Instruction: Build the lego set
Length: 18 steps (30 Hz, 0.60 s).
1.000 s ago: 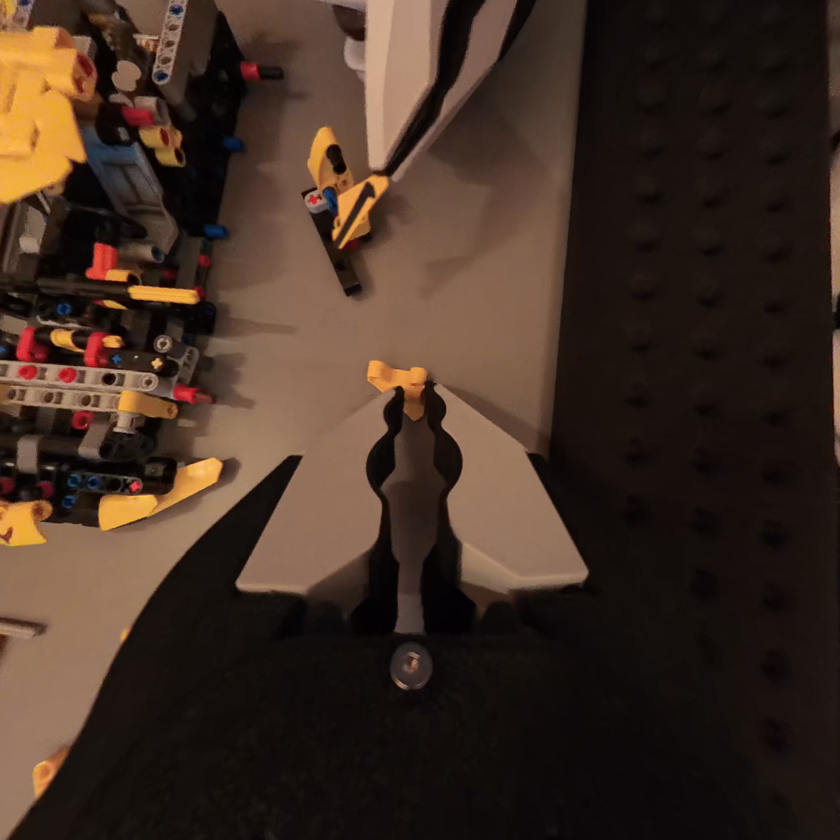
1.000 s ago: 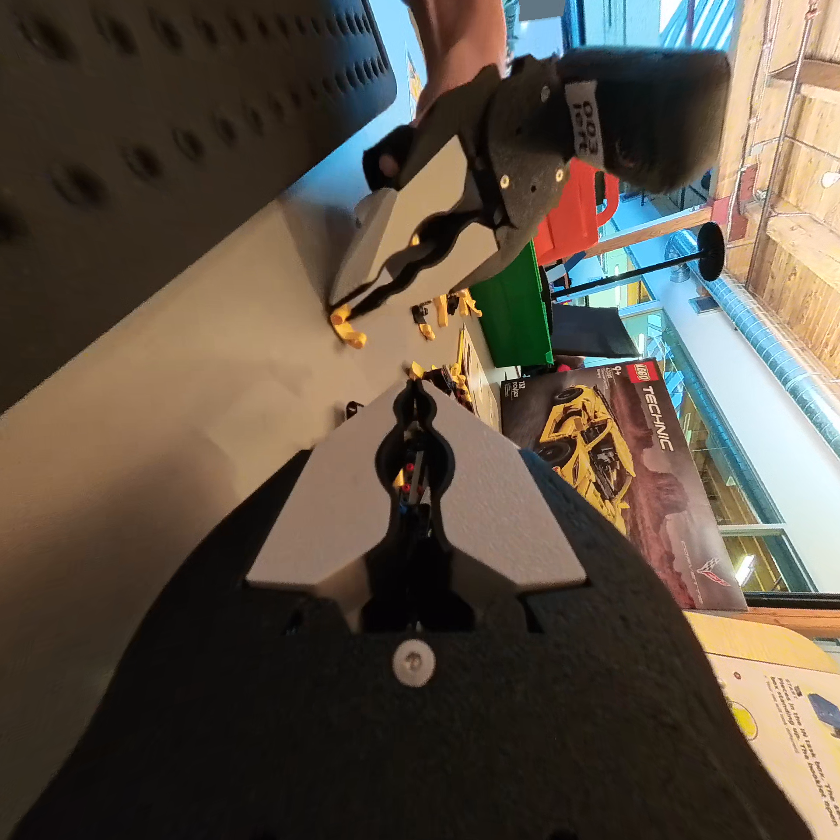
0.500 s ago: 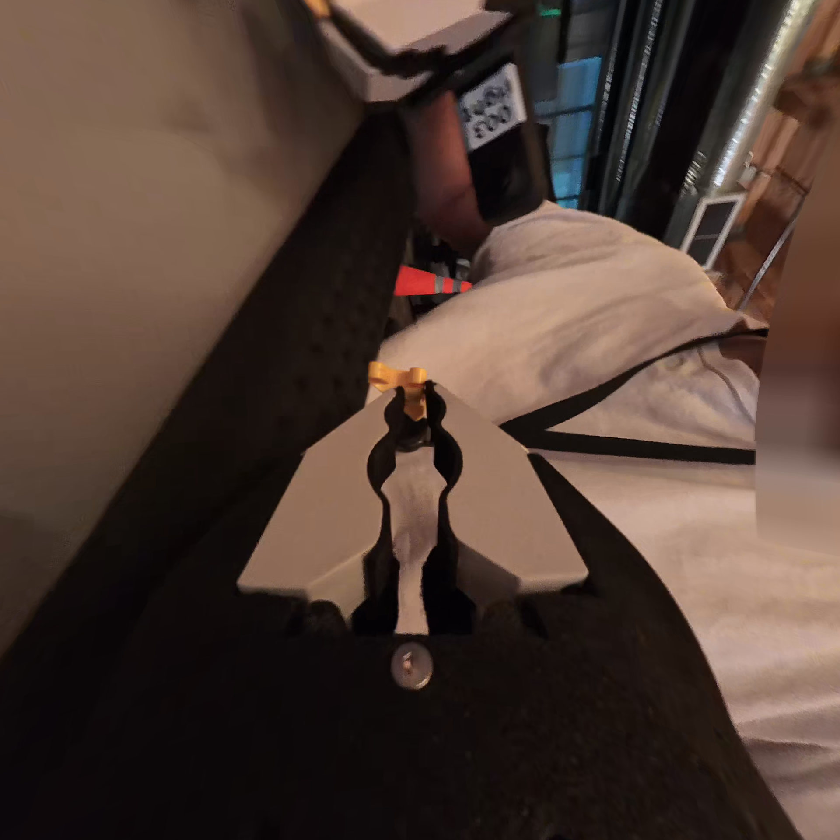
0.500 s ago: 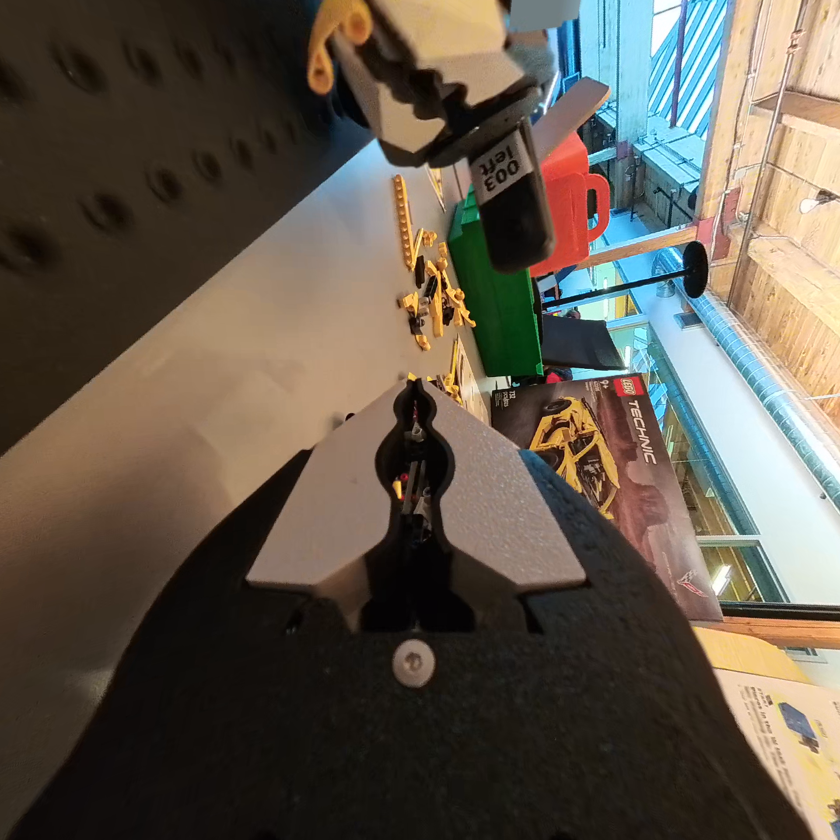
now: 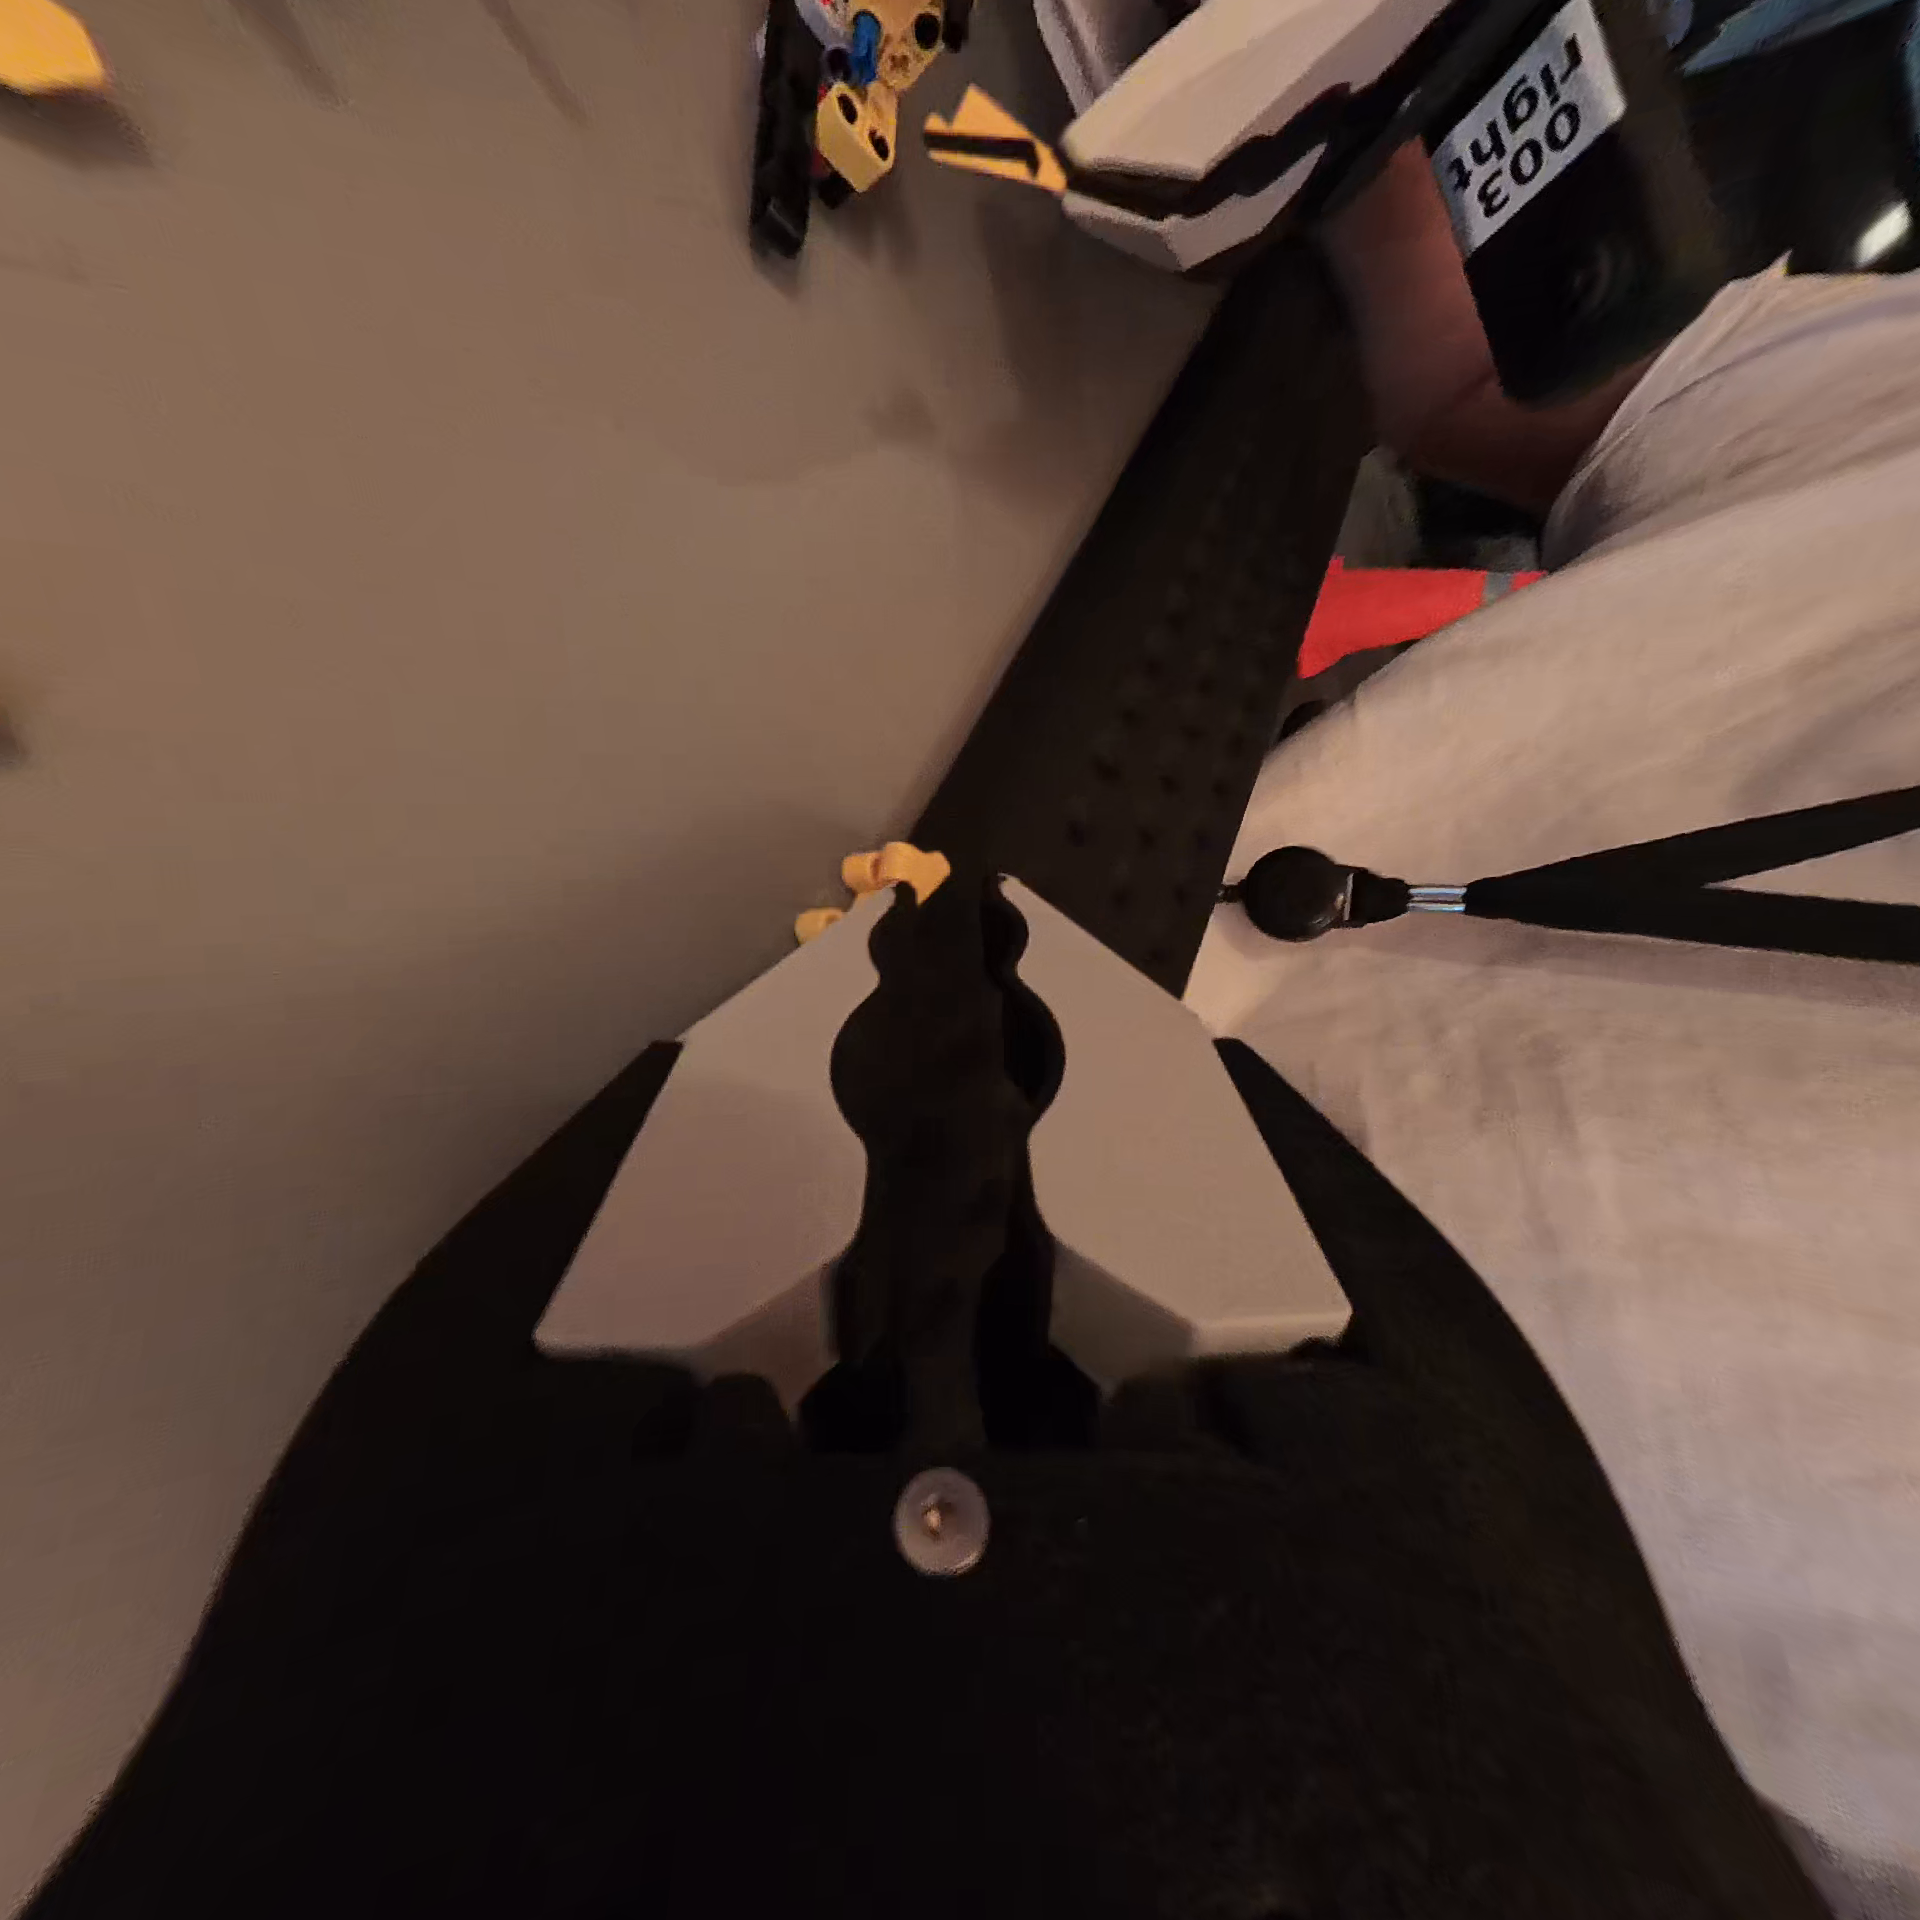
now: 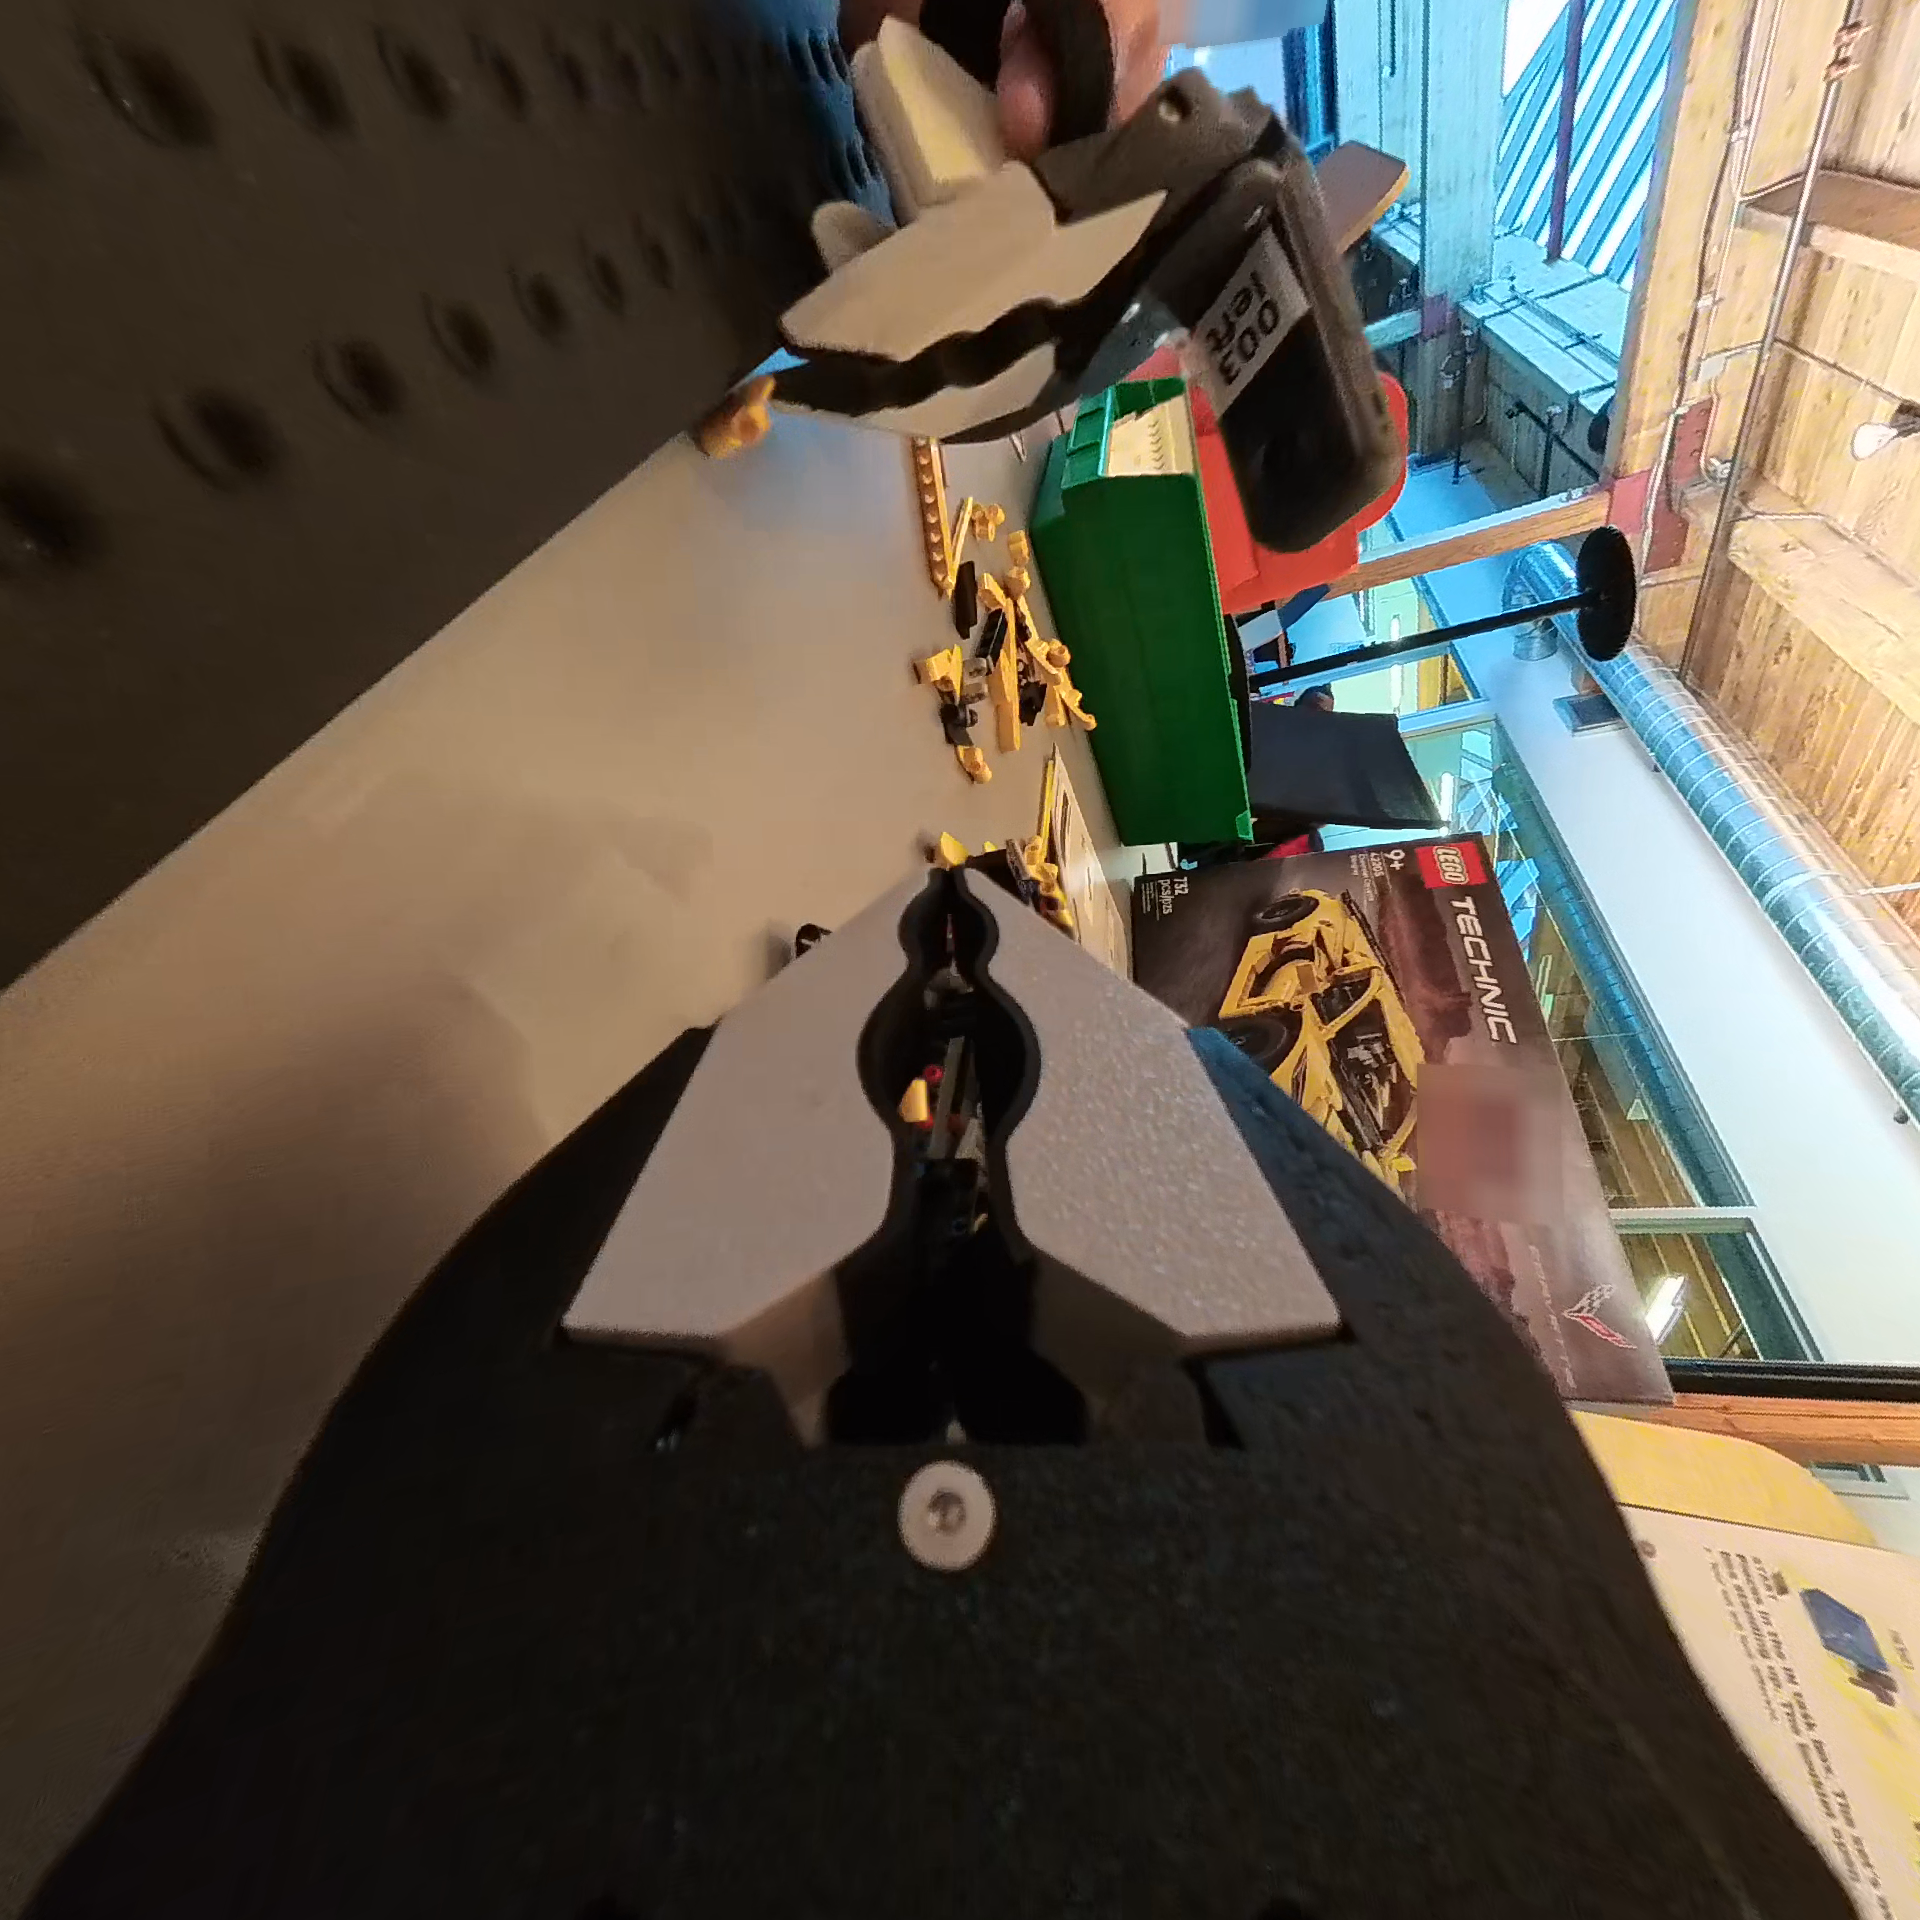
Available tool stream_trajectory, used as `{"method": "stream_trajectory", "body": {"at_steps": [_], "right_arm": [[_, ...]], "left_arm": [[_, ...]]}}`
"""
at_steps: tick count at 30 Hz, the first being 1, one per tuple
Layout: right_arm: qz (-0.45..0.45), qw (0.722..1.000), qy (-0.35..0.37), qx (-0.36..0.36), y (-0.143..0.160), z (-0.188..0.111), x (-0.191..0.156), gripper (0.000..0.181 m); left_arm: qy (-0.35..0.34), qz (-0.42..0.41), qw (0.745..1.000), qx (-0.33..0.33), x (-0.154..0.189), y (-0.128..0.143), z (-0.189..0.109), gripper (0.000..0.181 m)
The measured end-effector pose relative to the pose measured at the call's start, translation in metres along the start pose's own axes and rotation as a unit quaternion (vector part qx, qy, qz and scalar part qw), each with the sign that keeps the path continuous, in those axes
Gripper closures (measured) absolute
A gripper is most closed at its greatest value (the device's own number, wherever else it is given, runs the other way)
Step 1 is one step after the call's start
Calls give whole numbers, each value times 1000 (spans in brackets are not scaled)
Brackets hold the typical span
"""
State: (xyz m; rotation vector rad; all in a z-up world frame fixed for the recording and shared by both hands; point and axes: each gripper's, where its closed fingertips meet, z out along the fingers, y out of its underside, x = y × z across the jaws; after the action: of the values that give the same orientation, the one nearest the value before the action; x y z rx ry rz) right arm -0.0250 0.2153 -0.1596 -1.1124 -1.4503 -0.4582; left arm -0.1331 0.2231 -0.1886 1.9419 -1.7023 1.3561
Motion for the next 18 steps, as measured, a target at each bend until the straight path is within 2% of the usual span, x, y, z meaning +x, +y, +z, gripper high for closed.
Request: {"method": "stream_trajectory", "body": {"at_steps": [2, 4, 8, 10, 14, 18], "right_arm": [[1, 1000, -1, -1, 1, 0, -1, 181], [5, 1000, -2, -1, 2, 0, -1, 181], [5, 1000, -4, -3, 3, 0, -2, 181], [4, 1000, -7, -3, 3, 1, -4, 181], [-3, 1000, -10, -5, 3, 1, -5, 181], [-4, 1000, -8, -7, 4, 0, -4, 181]], "left_arm": [[-17, 48, 999, 2, 1, 0, -3, 167], [-75, 122, 990, -1, -6, -3, -10, 160], [-166, 266, 947, -76, -20, -1, -24, 153], [-156, 290, 937, -115, -23, 0, -24, 153], [-81, 332, 924, -174, -17, -5, -19, 153], [-55, 405, 876, -255, -24, 0, -13, 154]]}}
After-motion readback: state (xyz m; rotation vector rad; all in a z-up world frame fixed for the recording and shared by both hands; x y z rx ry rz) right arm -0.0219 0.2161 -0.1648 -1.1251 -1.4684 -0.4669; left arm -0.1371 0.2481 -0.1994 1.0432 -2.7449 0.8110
